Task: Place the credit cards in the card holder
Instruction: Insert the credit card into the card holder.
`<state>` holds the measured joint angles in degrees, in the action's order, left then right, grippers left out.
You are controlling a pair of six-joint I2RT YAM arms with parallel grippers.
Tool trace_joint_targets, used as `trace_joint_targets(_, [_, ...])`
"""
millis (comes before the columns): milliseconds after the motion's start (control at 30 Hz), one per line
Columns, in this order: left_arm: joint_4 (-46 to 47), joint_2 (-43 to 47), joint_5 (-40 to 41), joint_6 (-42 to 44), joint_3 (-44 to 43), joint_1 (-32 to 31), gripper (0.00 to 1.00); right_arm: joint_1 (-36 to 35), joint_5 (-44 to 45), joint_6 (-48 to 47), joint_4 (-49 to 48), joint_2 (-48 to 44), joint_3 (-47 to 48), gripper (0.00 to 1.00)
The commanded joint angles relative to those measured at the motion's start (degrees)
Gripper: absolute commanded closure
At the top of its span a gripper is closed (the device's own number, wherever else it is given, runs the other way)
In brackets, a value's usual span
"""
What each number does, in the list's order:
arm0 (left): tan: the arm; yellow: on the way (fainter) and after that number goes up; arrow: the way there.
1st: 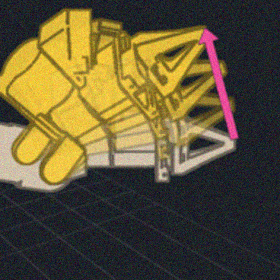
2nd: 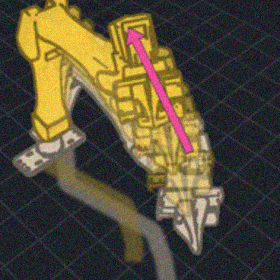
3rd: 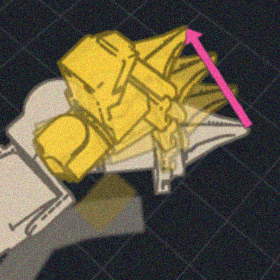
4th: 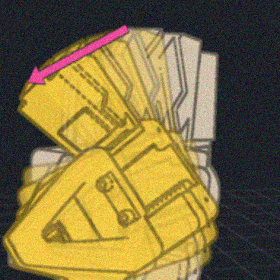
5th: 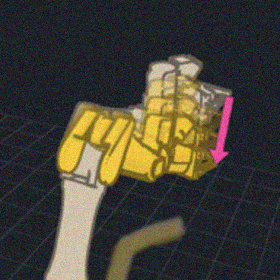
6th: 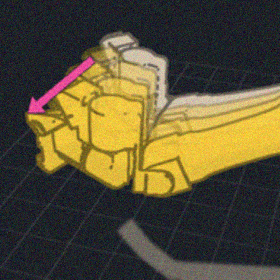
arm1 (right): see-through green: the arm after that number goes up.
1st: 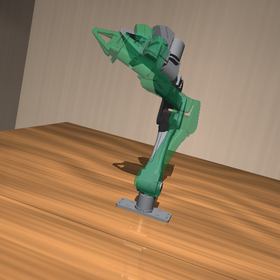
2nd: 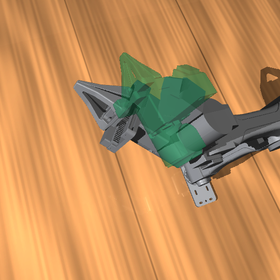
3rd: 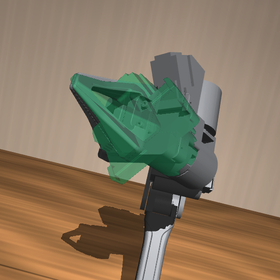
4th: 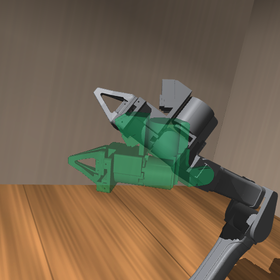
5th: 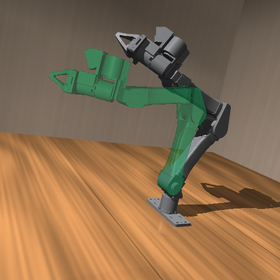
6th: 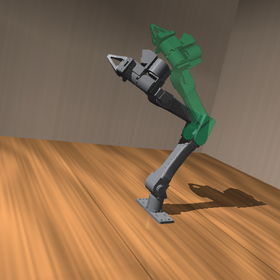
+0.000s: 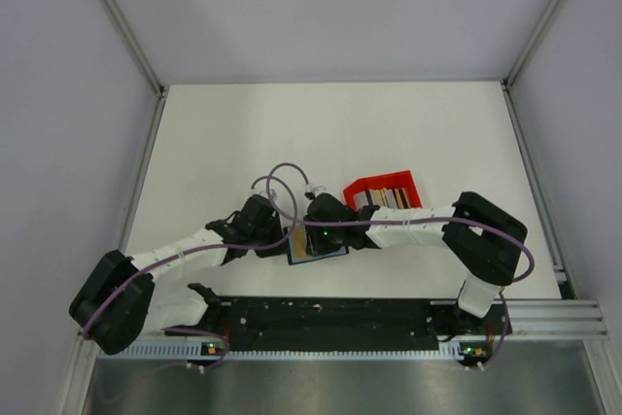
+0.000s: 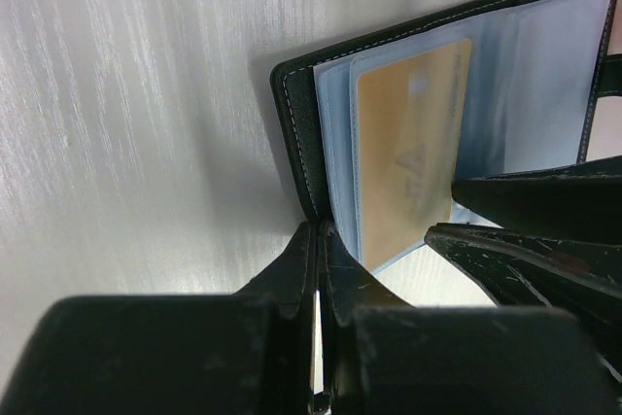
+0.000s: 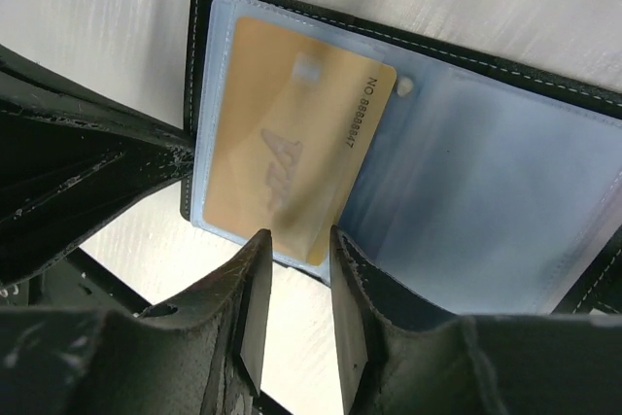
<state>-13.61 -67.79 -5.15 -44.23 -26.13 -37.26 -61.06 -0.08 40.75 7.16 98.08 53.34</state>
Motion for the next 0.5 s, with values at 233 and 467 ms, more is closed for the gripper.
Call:
trace_joint_targets(233, [1.65, 0.03, 0.23, -0.25, 0.47, -0.19, 1.0, -0.91, 6.14, -1.02, 4.71, 1.67, 2.56, 0.98])
trace_joint_targets(467, [0.86, -0.06, 0.23, 0.11, 0.11, -0.19, 1.0, -1.43, 11.68, -2.61, 7.52, -1.04, 3.79, 0.99])
